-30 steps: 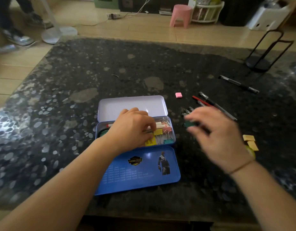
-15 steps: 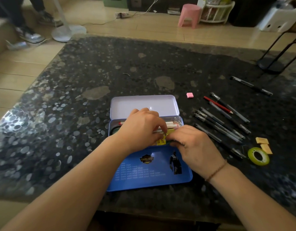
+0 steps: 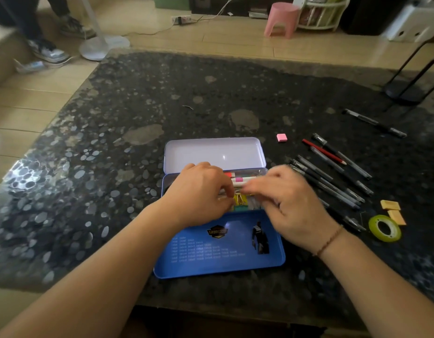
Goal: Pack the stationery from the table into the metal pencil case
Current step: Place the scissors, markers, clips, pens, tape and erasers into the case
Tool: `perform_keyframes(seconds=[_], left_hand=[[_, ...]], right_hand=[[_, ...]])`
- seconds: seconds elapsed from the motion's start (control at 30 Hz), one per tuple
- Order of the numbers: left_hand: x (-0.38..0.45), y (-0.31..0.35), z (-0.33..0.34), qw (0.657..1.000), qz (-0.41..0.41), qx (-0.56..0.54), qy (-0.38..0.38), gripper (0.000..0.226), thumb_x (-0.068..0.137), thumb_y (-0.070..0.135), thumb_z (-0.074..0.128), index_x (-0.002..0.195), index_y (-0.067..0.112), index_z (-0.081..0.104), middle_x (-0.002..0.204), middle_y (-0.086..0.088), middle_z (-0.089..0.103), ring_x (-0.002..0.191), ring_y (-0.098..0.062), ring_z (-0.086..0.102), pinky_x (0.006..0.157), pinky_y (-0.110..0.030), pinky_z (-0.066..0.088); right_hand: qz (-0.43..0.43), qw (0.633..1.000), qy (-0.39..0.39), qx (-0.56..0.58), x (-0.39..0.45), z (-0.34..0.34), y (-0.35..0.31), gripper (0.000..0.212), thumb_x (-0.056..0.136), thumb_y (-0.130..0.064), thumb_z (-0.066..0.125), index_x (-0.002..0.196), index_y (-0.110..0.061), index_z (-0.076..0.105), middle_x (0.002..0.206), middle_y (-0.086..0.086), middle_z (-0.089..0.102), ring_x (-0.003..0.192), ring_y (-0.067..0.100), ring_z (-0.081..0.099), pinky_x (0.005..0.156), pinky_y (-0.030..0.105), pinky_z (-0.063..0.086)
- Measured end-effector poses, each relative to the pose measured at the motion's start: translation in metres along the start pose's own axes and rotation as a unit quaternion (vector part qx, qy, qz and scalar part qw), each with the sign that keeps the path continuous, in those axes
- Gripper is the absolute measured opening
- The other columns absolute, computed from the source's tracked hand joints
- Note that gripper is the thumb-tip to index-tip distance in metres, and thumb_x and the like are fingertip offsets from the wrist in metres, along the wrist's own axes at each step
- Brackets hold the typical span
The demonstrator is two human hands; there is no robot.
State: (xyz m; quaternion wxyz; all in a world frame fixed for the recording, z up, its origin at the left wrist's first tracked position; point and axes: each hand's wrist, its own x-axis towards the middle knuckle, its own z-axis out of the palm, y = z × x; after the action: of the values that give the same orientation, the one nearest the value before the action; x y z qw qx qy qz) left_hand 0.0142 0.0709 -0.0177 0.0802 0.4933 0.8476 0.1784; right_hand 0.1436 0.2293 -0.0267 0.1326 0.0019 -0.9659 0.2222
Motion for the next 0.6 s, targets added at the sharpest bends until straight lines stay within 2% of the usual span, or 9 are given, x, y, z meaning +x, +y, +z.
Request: perform_keyframes(seconds=[0.03, 0.1, 0.23, 0.33, 0.43, 0.5, 0.6], left_hand=[[-0.001, 0.002, 0.002, 1.0, -0.007, 0.001, -0.003, 0.016, 0.079, 0.043, 0.064, 0.085, 0.03, 0.072, 0.08, 0.007, 0.064, 0.082, -0.018, 0.054, 0.079, -0.036, 0.044], [-0.001, 0.006, 0.004, 1.0, -0.024, 0.012, -0.015, 0.02, 0.08, 0.045, 0.061, 0.085, 0.03, 0.073, 0.08, 0.005, 0.066, 0.081, -0.018, 0.055, 0.078, -0.034, 0.044], [-0.003, 0.0, -0.004, 0.997, -0.073, -0.003, -0.027, 0.016, 0.076, 0.024, 0.057, 0.081, 0.026, 0.072, 0.079, 0.002, 0.066, 0.078, -0.021, 0.057, 0.073, -0.033, 0.048], [-0.004, -0.008, -0.013, 0.993, -0.114, -0.033, 0.005, 0.019, 0.077, 0.013, 0.054, 0.077, 0.023, 0.07, 0.078, 0.004, 0.063, 0.075, -0.017, 0.056, 0.065, -0.03, 0.049], [-0.006, -0.011, -0.015, 0.991, -0.12, -0.047, 0.026, 0.019, 0.078, 0.012, 0.054, 0.079, 0.022, 0.07, 0.072, 0.01, 0.055, 0.068, -0.01, 0.05, 0.056, -0.022, 0.04], [-0.007, -0.011, -0.015, 0.992, -0.104, -0.059, 0.034, 0.015, 0.078, 0.015, 0.056, 0.082, 0.023, 0.068, 0.07, 0.011, 0.05, 0.067, -0.008, 0.047, 0.056, -0.02, 0.035], [-0.009, -0.01, -0.014, 0.993, -0.077, -0.081, 0.032, 0.015, 0.078, 0.024, 0.057, 0.088, 0.024, 0.068, 0.076, 0.006, 0.057, 0.074, -0.01, 0.05, 0.064, -0.023, 0.041]], right_hand=[[-0.01, 0.999, 0.015, -0.038, 0.004, -0.002, 0.003, 0.03, 0.083, -0.015, 0.057, 0.107, -0.026, 0.072, 0.109, -0.006, 0.065, 0.093, 0.016, 0.047, 0.075, 0.035, 0.045], [-0.023, 0.994, -0.001, -0.11, 0.014, -0.004, 0.004, 0.025, 0.079, -0.017, 0.066, 0.1, -0.029, 0.073, 0.115, -0.005, 0.063, 0.096, 0.021, 0.046, 0.073, 0.036, 0.044], [-0.046, 0.979, -0.119, -0.156, 0.029, -0.002, -0.008, 0.025, 0.075, -0.026, 0.075, 0.094, -0.04, 0.072, 0.125, -0.006, 0.056, 0.102, 0.024, 0.044, 0.077, 0.039, 0.043], [-0.044, 0.975, -0.151, -0.158, 0.035, -0.002, -0.013, 0.023, 0.082, -0.03, 0.069, 0.1, -0.046, 0.069, 0.133, -0.01, 0.048, 0.109, 0.022, 0.039, 0.082, 0.035, 0.038], [-0.033, 0.977, -0.153, -0.143, 0.036, 0.0, -0.013, 0.018, 0.084, -0.03, 0.067, 0.1, -0.039, 0.067, 0.135, -0.011, 0.044, 0.114, 0.019, 0.034, 0.089, 0.034, 0.038], [-0.029, 0.979, -0.153, -0.13, 0.036, 0.001, -0.012, 0.017, 0.083, -0.028, 0.067, 0.099, -0.033, 0.065, 0.133, -0.012, 0.045, 0.113, 0.018, 0.034, 0.09, 0.035, 0.038], [-0.044, 0.985, -0.138, -0.099, 0.035, 0.003, -0.009, 0.017, 0.079, -0.02, 0.07, 0.094, -0.027, 0.064, 0.126, -0.012, 0.053, 0.106, 0.019, 0.038, 0.084, 0.037, 0.039]])
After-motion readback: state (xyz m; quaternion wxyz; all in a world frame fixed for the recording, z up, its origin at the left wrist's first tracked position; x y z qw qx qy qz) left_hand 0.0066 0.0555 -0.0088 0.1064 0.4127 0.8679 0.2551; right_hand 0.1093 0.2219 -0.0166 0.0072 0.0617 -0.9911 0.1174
